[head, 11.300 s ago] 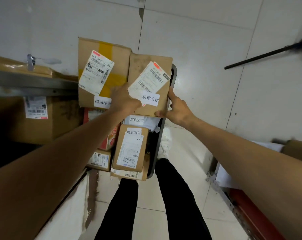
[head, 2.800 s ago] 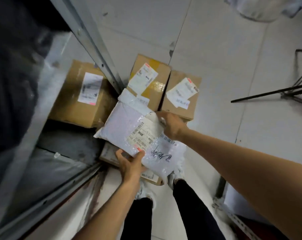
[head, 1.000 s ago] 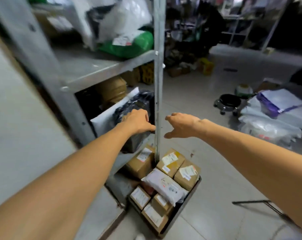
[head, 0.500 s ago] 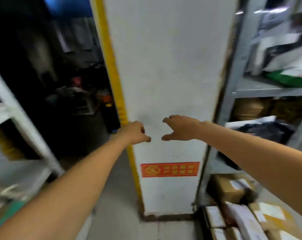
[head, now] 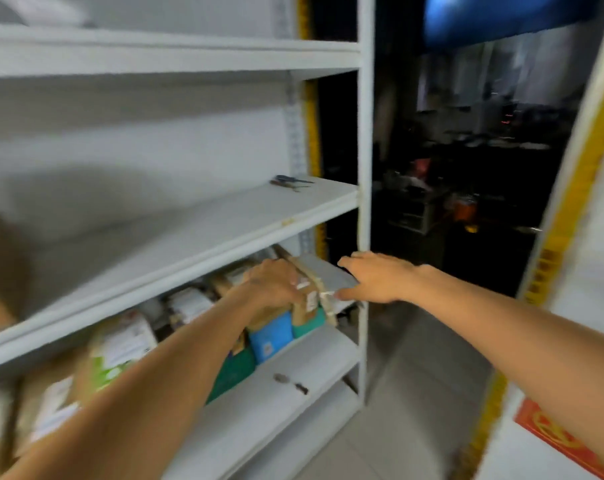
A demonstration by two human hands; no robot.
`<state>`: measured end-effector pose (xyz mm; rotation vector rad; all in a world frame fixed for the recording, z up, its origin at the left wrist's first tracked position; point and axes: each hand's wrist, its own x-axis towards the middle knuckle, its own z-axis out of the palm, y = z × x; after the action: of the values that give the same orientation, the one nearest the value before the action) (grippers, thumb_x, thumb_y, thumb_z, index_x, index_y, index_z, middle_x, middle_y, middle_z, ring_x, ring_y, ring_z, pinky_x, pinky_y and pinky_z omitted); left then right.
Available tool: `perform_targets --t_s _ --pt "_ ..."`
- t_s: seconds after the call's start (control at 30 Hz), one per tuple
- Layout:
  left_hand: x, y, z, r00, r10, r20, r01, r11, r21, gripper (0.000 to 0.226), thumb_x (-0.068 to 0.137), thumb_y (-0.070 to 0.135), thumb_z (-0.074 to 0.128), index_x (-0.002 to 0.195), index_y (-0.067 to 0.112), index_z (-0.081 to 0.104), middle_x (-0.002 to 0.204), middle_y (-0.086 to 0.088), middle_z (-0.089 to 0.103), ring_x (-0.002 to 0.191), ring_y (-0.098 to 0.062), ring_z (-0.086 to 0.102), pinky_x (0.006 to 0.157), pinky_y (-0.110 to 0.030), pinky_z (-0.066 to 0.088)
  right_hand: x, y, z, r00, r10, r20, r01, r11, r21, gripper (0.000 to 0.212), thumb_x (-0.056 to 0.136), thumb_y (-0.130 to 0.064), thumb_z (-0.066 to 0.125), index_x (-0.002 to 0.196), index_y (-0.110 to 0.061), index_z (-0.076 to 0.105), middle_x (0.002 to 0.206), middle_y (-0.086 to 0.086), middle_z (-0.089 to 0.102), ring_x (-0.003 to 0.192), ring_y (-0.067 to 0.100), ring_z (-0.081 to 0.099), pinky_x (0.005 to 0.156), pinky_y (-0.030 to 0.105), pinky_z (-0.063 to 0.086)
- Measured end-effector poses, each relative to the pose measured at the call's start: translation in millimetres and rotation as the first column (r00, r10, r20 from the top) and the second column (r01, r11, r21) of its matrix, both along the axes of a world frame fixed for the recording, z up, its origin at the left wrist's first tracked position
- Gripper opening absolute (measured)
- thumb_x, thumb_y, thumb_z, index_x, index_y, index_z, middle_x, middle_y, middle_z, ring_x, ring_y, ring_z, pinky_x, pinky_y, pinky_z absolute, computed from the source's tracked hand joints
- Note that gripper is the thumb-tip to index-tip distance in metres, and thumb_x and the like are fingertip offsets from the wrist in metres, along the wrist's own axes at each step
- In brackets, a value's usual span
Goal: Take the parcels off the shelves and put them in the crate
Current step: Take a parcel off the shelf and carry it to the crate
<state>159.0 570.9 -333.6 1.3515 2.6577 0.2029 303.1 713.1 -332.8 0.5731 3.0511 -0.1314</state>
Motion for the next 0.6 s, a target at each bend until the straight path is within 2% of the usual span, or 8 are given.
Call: perform_targets --t_s 0.1,0.23,0.33,0.47,0.6 --pt "-19.8 -67.0 -9.8 0.982 0.187 0.025 -0.188 0.981 0.044 0.055 0.071 0.052 0.071 0.119 0.026 0.063 0.122 0.001 0.063 0.112 -0.023 0.060 0.091 -0.032 0.050 -43.9 -48.1 -4.0 0.980 0.198 -0.021 -0.199 0.980 -0.026 0.058 0.087 -0.057 0.057 0.127 -0.016 0.051 0.126 0.009 0.053 0.116 0.027 0.054 0.082 0.030 0.044" --pt "-27.7 -167.9 -33.4 0.911 0.412 0.027 -0.412 0.911 0.000 0.047 0.073 0.048 0.072 0.112 0.023 0.065 0.113 -0.003 0.066 0.099 -0.023 0.062 0.073 -0.030 0.048 -93.9 -130.7 -18.0 0.915 0.404 0.012 -0.403 0.915 -0.030 0.061 0.086 -0.057 0.058 0.126 -0.012 0.050 0.125 0.012 0.052 0.114 0.031 0.053 0.089 0.037 0.045" --pt "-24.3 -251.4 -49.2 0.815 0.578 0.033 -0.579 0.815 0.014 0.046 0.072 0.049 0.074 0.112 0.028 0.064 0.116 -0.002 0.065 0.103 -0.023 0.061 0.071 -0.027 0.043 -122.8 -200.9 -32.0 0.830 0.557 0.032 -0.555 0.830 -0.044 0.063 0.086 -0.060 0.055 0.129 -0.015 0.047 0.127 0.009 0.050 0.114 0.028 0.052 0.087 0.037 0.044" --pt "-15.2 -359.5 -59.5 0.654 0.753 0.078 -0.753 0.657 -0.029 0.048 0.071 0.050 0.074 0.112 0.028 0.063 0.117 -0.002 0.063 0.102 -0.024 0.059 0.074 -0.029 0.044 -147.4 -300.7 -46.1 0.694 0.719 0.039 -0.715 0.695 -0.076 0.071 0.086 -0.062 0.054 0.138 -0.015 0.042 0.142 0.009 0.045 0.126 0.028 0.047 0.099 0.039 0.042" --pt "-12.7 -444.9 -66.6 0.544 0.837 0.067 -0.835 0.547 -0.055 0.050 0.073 0.050 0.074 0.114 0.023 0.064 0.115 -0.003 0.063 0.098 -0.022 0.059 0.076 -0.032 0.047 -166.6 -381.4 -58.7 0.593 0.804 0.033 -0.800 0.593 -0.089 0.071 0.085 -0.064 0.054 0.134 -0.013 0.044 0.137 0.009 0.049 0.120 0.028 0.051 0.097 0.043 0.045"
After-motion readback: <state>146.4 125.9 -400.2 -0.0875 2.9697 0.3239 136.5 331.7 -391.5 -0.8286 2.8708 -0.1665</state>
